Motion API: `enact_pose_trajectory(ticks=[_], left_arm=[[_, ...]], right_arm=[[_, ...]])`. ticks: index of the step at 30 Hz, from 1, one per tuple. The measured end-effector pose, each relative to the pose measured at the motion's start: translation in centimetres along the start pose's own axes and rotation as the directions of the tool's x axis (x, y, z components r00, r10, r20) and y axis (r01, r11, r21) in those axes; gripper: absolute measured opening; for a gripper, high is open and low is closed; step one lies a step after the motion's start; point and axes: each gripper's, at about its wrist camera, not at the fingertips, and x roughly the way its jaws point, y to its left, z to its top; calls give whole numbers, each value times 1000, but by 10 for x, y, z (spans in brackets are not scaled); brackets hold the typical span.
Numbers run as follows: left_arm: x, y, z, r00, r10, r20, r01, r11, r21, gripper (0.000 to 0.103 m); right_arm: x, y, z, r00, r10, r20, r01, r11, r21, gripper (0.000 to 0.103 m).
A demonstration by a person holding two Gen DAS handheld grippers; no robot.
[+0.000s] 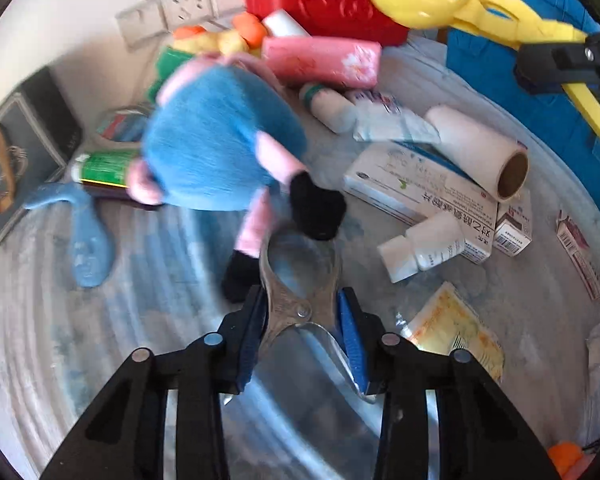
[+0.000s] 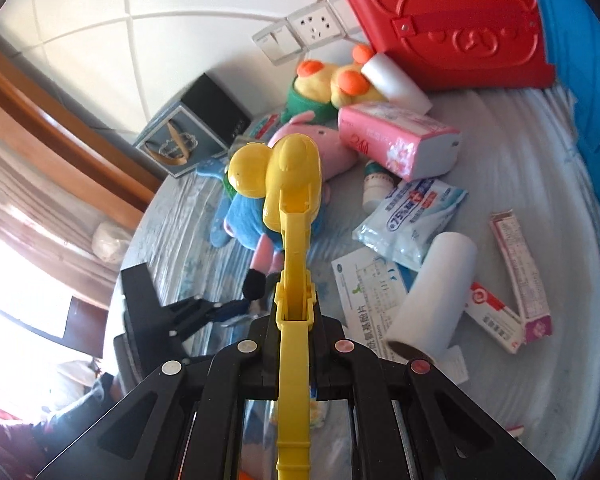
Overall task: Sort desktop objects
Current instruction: 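Grasp the silver scissors with the left tool while the right tool grasps the yellow toy grabber, then carry the scissors and yellow grabber into the blue crate and release both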
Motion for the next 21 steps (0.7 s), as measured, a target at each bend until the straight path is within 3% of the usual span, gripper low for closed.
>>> enact_pose_trajectory(ticks=[6,12,21], left_arm=[[-42,15,-2,996,41,78,-40,999,-16,36],[-88,4,5,985,55,162,-56,998,3,36],[-178,-43,39,944,30,330,-78,988,135,36]], right_arm=[[-21,16,-11,999,24,25,-24,1000,-11,8],[-51,33,-21,997,30,74,-29,999,-17,8],[-142,72,-38,971,12,239,5,998,-70,8]])
